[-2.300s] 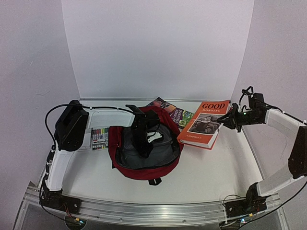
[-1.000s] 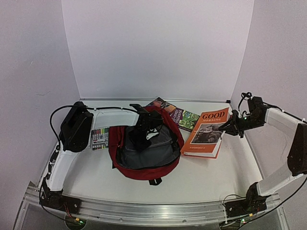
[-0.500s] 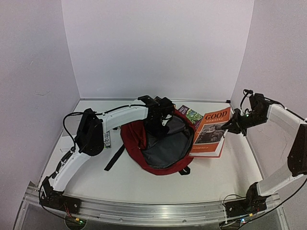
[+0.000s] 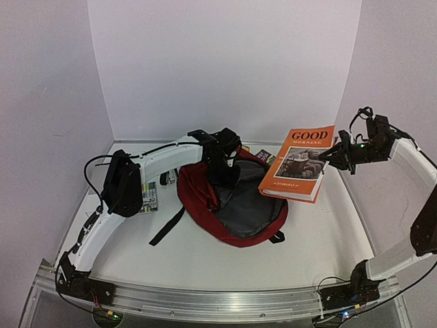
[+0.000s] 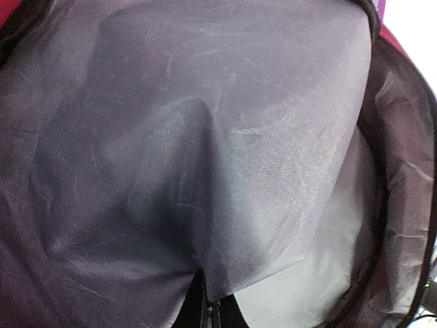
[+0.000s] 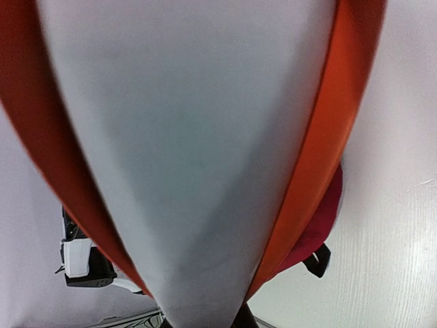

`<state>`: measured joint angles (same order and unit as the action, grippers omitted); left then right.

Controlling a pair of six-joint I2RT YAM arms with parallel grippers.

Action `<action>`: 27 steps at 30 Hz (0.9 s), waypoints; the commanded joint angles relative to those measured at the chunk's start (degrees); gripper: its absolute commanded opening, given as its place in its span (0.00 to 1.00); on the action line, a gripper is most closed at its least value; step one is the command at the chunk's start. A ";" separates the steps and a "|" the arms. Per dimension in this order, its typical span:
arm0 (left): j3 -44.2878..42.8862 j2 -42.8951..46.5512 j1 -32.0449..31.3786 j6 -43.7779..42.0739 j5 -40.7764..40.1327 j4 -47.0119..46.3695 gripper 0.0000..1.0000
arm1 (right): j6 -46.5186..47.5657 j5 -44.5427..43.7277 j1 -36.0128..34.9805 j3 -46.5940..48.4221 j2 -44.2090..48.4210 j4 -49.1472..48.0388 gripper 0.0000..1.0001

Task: Pack the student bag
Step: Place the book in the student bag.

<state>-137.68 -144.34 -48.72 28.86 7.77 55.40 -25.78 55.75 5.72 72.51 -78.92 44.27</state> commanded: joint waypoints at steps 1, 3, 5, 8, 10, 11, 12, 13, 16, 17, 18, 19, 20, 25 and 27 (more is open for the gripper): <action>-5.25 4.46 0.51 1.46 0.70 -2.84 0.00 | -1.90 6.84 -0.44 0.51 2.12 -2.91 0.00; -5.42 4.64 0.70 1.88 1.64 -3.44 0.00 | -2.20 5.54 -2.65 0.34 2.14 -3.73 0.00; -4.58 5.92 1.37 3.23 3.28 -5.09 0.00 | 0.18 5.08 -6.71 -1.27 1.38 -3.75 0.00; -2.95 8.22 2.23 3.56 4.84 -8.16 0.00 | 5.71 4.87 -12.20 -5.50 -0.19 -3.73 0.00; -2.93 9.14 2.30 1.78 5.32 -8.93 0.00 | 8.58 5.12 -12.55 -7.68 -1.67 -3.28 0.00; -2.93 9.57 2.30 1.09 5.13 -8.67 0.00 | 10.16 5.24 -12.57 -8.23 -2.46 -2.70 0.00; -2.78 10.01 2.30 0.46 4.63 -8.41 0.00 | 12.19 5.71 -12.58 -8.62 -3.32 -1.90 0.00; -2.15 10.72 2.30 -0.13 4.43 -8.55 0.00 | 13.58 6.17 -12.64 -8.99 -4.26 -1.15 0.00; 0.97 13.49 2.26 -2.66 5.38 -10.52 0.00 | 17.14 6.89 -12.73 -10.08 -8.61 0.53 0.00; 2.48 14.69 2.22 -3.42 5.53 -11.37 0.00 | 18.66 7.25 -12.74 -10.06 -10.45 1.63 0.00; 4.32 15.96 2.20 -4.20 5.68 -12.43 0.00 | 19.75 7.78 -12.75 -9.90 -12.22 2.46 0.00; 6.45 17.19 2.19 -5.09 6.07 -13.79 0.00 | 19.99 8.60 -12.74 -9.54 -13.63 2.60 0.00; 7.84 18.18 2.21 -5.84 6.45 -14.54 0.00 | 20.20 9.62 -12.72 -8.87 -14.89 3.00 0.00; 11.59 20.84 2.00 -9.10 9.04 -14.42 0.00 | 21.37 14.85 -12.64 -3.94 -21.11 5.60 0.00; 12.37 21.23 1.80 -9.58 10.25 -13.54 0.00 | 20.78 16.98 -12.63 -1.27 -21.80 5.41 0.00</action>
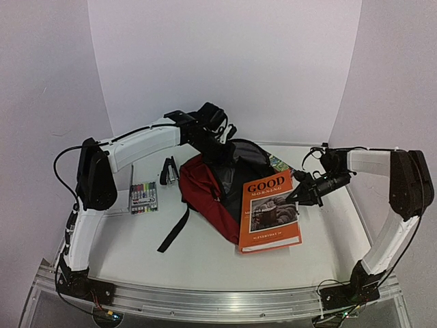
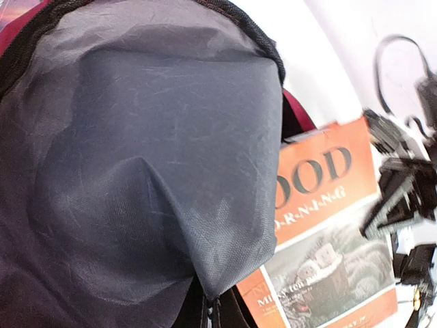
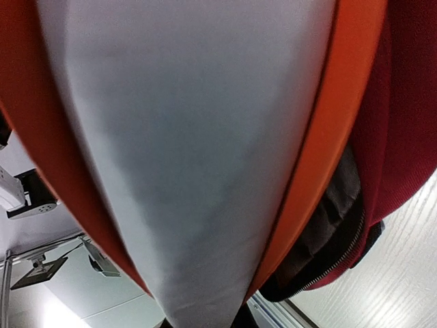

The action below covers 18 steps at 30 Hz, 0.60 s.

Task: Pack the student bag
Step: Place the book in the student bag.

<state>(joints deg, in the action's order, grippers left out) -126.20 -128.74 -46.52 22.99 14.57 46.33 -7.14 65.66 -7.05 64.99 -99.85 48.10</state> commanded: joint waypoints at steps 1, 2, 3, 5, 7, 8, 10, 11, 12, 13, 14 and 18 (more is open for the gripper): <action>1.57 5.95 -0.49 -3.62 3.82 -4.25 0.00 | 1.78 7.59 0.14 7.48 -1.06 1.45 0.00; 2.52 6.44 -0.51 -3.42 4.31 -4.32 0.00 | 1.55 7.63 0.27 8.45 -1.16 1.29 0.00; 3.60 6.93 -0.51 -3.14 4.72 -4.62 0.00 | 1.28 7.47 0.57 9.12 -1.22 1.09 0.00; 5.05 7.86 -0.50 -2.40 4.79 -4.98 0.00 | -0.18 6.51 1.43 9.94 -1.41 0.22 0.00; 5.31 8.24 -0.55 -2.09 4.78 -4.45 0.00 | -4.02 4.57 2.20 9.95 -1.38 -3.00 0.00; 5.33 8.34 -0.53 -1.91 4.88 -4.25 0.00 | -7.58 3.35 2.61 9.27 -0.77 -6.66 0.00; 5.21 8.40 -0.51 -1.39 5.77 -4.15 0.01 | -18.55 -0.27 3.01 5.49 2.33 -17.99 0.00; 5.11 8.34 -0.51 -0.94 6.34 -4.30 0.01 | -24.30 -2.14 3.07 3.25 4.02 -25.11 0.00; 4.93 8.27 -0.52 -0.33 6.99 -4.59 0.01 | -30.12 -3.35 3.01 0.43 5.52 -34.66 0.00; 4.69 8.14 -0.52 0.24 7.66 -4.87 0.01 | -36.56 -4.11 2.83 -2.01 6.26 -41.35 0.00; 4.44 7.99 -0.51 0.80 8.30 -5.13 0.01 | -42.76 -4.80 2.60 -4.30 6.82 -47.10 0.00; 4.45 7.62 -0.51 2.61 11.07 -6.06 0.01 | -47.21 -6.94 0.90 -7.29 7.78 -57.19 0.00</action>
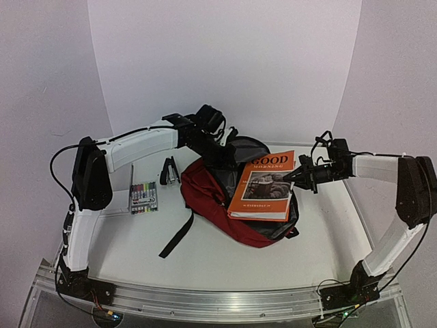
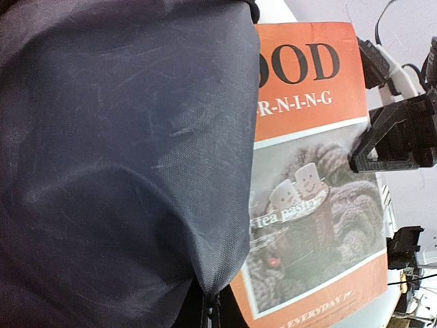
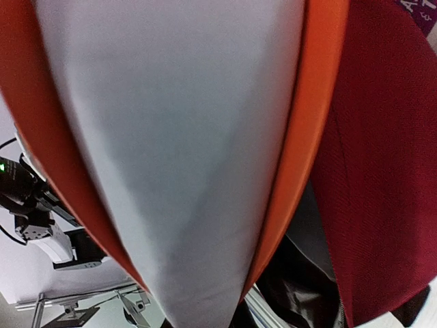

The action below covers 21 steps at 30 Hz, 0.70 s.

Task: Pack the student bag
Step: Place the book in the student bag.

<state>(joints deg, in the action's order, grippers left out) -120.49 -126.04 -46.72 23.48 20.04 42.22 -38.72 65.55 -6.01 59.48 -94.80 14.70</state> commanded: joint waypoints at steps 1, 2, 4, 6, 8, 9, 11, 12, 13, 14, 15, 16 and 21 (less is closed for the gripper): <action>-1.30 4.86 -0.31 2.25 6.50 -1.90 0.00 | -15.84 -7.27 -0.53 -2.44 3.03 -25.44 0.00; -1.37 4.84 -0.31 2.20 6.95 -1.72 0.00 | -15.05 -7.88 -0.64 -3.01 3.46 -26.11 0.00; -1.80 4.73 -0.19 2.19 7.54 -1.05 0.00 | -12.93 -9.49 -0.74 -4.05 4.33 -26.39 0.00; -3.09 4.33 0.07 1.81 8.10 0.87 0.00 | -10.19 -10.80 -0.76 -4.84 5.24 -26.31 0.00; -5.53 3.58 0.29 0.22 8.50 4.92 0.00 | -7.18 -11.72 -0.72 -4.90 5.78 -26.10 0.00; -7.13 2.93 0.31 -0.89 8.45 7.44 0.00 | -5.68 -12.42 -0.73 -4.70 6.01 -25.64 0.00; -9.98 2.01 0.28 -3.12 8.29 12.01 0.00 | -3.62 -14.34 -0.54 -4.37 6.82 -24.38 0.00; -11.13 1.64 0.29 -4.22 8.19 14.13 0.00 | -3.12 -14.83 -0.53 -4.34 7.10 -24.26 0.00; -12.39 1.26 0.30 -5.49 7.92 16.41 0.00 | -2.73 -15.31 -0.55 -4.26 7.40 -24.14 0.00; -13.88 0.84 0.31 -6.89 7.37 18.89 0.00 | -2.43 -15.83 -0.57 -4.10 7.73 -24.00 0.00; -15.28 0.43 0.28 -8.41 6.85 21.15 0.00 | -2.22 -16.22 -0.58 -3.95 7.90 -23.96 0.00; -16.53 0.07 0.25 -9.67 6.42 23.33 0.00 | -2.08 -16.28 -0.56 -3.84 7.74 -24.00 0.00; -12.17 2.22 0.38 -13.71 1.03 27.46 0.03 | -4.32 -15.29 -0.31 -3.31 4.91 -23.91 0.00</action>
<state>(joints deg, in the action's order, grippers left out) -133.47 -126.78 -46.02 15.77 22.33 59.24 -40.93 59.18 -8.12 53.95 -89.03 -3.73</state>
